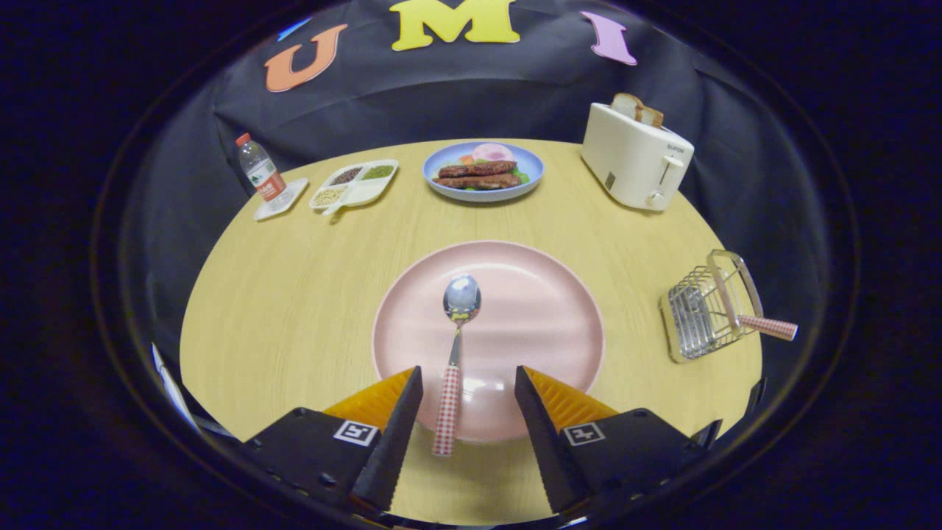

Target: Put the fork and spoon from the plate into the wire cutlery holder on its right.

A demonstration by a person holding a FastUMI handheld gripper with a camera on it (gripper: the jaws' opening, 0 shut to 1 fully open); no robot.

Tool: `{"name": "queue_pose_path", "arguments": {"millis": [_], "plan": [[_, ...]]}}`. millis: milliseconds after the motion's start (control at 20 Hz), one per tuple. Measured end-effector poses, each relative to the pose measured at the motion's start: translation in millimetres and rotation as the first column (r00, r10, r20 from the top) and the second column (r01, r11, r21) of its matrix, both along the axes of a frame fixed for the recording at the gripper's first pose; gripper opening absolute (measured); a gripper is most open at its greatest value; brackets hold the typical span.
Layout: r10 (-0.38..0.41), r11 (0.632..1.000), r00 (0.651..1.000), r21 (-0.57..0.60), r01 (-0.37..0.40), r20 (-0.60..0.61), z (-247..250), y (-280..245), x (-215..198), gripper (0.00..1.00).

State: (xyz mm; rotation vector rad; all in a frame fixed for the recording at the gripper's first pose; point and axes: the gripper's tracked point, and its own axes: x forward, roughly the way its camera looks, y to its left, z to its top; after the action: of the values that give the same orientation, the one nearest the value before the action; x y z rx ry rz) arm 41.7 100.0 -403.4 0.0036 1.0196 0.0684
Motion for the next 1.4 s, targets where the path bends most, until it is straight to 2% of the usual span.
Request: {"name": "queue_pose_path", "arguments": {"millis": [150, 300, 400, 500, 600, 700, 950, 1150, 1300, 1400], "plan": [[-0.005, 1.0, 1.0, -0.025, 0.005, -0.009, -10, 5, 8, 0.53], [-0.032, 0.999, 0.999, -0.032, 0.031, -0.035, -20, 9, 12, 0.43], [-0.038, 0.999, 0.998, -0.036, 0.036, -0.051, -24, 10, 11, 0.42], [-0.043, 0.999, 0.996, -0.029, 0.041, -0.077, -32, 12, 8, 0.17], [-0.023, 0.999, 0.998, -0.035, 0.021, -0.065, -34, 14, 13, 0.17], [0.004, 0.998, 0.997, -0.065, -0.009, -0.08, -31, 11, 10, 0.08], [0.031, 0.997, 0.996, -0.074, -0.037, -0.079, -18, 4, 8, 0.08], [0.018, 0.998, 0.998, -0.059, -0.021, -0.057, 14, -12, 5, 0.08], [0.084, 0.996, 0.995, -0.016, -0.085, -0.046, 31, -14, 0, 0.08], [0.117, 0.993, 0.992, -0.017, -0.117, -0.041, 39, -22, -2, 0.05]]}}
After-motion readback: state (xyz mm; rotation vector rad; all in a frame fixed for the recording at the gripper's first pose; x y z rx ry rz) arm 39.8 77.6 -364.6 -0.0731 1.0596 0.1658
